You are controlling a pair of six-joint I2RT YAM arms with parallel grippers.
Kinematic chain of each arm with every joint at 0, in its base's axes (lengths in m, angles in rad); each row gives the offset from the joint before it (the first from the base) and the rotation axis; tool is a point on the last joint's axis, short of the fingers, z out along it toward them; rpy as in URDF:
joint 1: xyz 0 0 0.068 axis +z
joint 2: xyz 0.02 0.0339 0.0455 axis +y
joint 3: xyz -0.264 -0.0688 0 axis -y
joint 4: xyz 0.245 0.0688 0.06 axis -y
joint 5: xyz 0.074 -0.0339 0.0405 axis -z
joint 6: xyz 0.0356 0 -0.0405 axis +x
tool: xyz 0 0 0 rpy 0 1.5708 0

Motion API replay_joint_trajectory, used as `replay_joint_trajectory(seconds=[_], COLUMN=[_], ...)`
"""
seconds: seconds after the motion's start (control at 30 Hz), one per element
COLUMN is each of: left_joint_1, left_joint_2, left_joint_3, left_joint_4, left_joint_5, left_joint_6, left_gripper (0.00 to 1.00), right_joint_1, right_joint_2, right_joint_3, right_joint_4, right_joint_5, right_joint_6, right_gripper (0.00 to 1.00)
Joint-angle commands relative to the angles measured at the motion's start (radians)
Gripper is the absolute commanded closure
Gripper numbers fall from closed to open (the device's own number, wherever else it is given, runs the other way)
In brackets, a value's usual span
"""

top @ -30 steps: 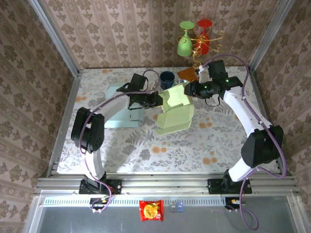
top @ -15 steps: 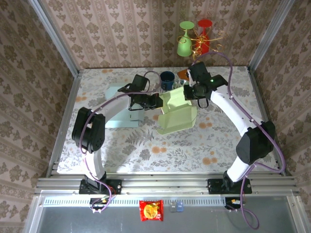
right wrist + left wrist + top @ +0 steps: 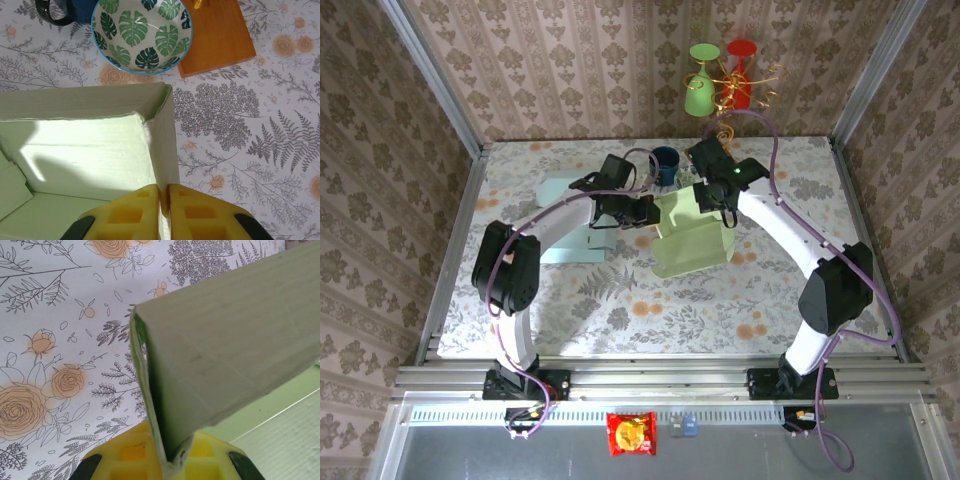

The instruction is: Fold the paper box

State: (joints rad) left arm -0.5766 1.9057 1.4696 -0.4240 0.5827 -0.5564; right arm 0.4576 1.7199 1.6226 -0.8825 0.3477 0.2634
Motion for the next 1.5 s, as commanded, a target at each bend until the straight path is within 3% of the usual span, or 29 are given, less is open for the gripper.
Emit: replay_joint_trajectory(seconds=[0.0,0.27,0.73,0.97,1.07,1.17,1.3,1.47], left_joint_1=[-0.006,-0.012,-0.026,-0.032,-0.035,-0.037,-0.037,-0.036], left_joint_2=[0.0,0.002,0.012,0.015,0.016,0.018,0.021,0.023], left_joint_3=[0.041,0.046,0.059,0.061,0.063,0.062,0.062,0.066], left_joint_4=[-0.007,-0.013,-0.022,-0.03,-0.032,-0.032,-0.034,-0.036], left_joint_5=[0.022,0.019,0.018,-0.004,-0.009,-0.009,-0.01,-0.012], left_joint_6=[0.021,0.025,0.026,0.017,0.012,0.012,0.011,0.013], left_gripper=[1.0,1.0,1.0,1.0,1.0,1.0,1.0,1.0], right_joint_1=[-0.016,-0.024,-0.041,-0.017,0.007,0.01,0.009,0.003], right_joint_2=[0.018,0.027,0.048,0.088,0.078,0.067,0.067,0.08], right_joint_3=[0.011,0.007,0.014,0.058,0.05,0.037,0.028,0.019], right_joint_4=[-0.017,-0.021,-0.029,-0.1,-0.102,-0.096,-0.091,-0.112], right_joint_5=[0.029,0.047,0.063,0.242,0.303,0.287,0.227,0.217], right_joint_6=[-0.011,-0.033,-0.054,0.01,0.033,0.035,0.016,0.029], right_gripper=[0.84,0.79,0.78,0.99,1.0,1.0,0.82,0.78])
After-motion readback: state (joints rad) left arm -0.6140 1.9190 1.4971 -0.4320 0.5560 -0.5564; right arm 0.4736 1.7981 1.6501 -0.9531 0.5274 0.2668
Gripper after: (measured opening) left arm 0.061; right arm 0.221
